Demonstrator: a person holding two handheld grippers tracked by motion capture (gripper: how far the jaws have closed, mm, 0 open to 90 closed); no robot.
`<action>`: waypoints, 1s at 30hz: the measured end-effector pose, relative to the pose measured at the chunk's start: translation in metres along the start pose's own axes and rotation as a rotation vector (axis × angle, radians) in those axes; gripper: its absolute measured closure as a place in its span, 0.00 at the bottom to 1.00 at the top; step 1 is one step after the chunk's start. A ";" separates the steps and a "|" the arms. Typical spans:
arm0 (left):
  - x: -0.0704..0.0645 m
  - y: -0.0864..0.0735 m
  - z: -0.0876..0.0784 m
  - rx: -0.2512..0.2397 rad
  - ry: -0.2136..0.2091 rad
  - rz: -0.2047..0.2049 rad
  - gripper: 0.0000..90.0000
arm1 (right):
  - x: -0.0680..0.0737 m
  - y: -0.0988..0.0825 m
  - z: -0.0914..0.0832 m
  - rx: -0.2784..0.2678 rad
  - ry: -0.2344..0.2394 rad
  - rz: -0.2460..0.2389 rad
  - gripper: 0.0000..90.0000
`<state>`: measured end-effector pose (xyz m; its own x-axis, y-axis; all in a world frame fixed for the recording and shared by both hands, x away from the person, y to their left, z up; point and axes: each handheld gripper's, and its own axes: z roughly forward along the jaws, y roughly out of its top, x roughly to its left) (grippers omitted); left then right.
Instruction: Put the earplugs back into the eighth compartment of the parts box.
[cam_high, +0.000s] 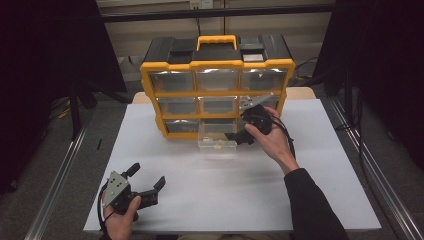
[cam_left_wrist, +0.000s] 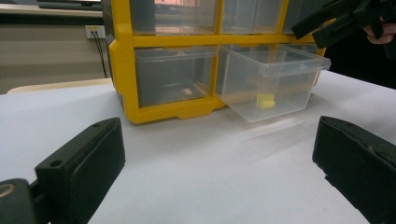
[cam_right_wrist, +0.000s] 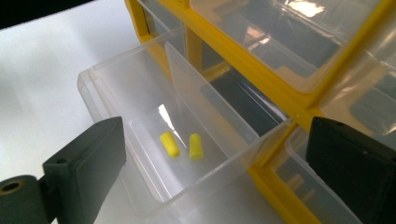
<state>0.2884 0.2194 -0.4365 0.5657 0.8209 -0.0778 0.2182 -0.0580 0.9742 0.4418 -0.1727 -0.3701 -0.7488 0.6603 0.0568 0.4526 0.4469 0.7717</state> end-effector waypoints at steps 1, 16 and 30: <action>0.000 0.000 0.000 0.001 0.000 0.000 0.03 | 0.001 -0.002 -0.001 -0.016 -0.004 0.003 0.05; 0.000 0.000 0.000 0.000 0.002 -0.002 0.03 | 0.011 -0.040 -0.014 -0.161 -0.088 0.066 0.05; 0.000 0.000 0.000 0.003 0.005 -0.004 0.03 | 0.021 -0.077 -0.025 -0.260 -0.197 0.096 0.05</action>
<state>0.2887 0.2194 -0.4366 0.5609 0.8239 -0.0809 0.2227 -0.0561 0.9733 0.3788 -0.2080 -0.4125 -0.5893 0.8073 0.0331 0.3587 0.2247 0.9060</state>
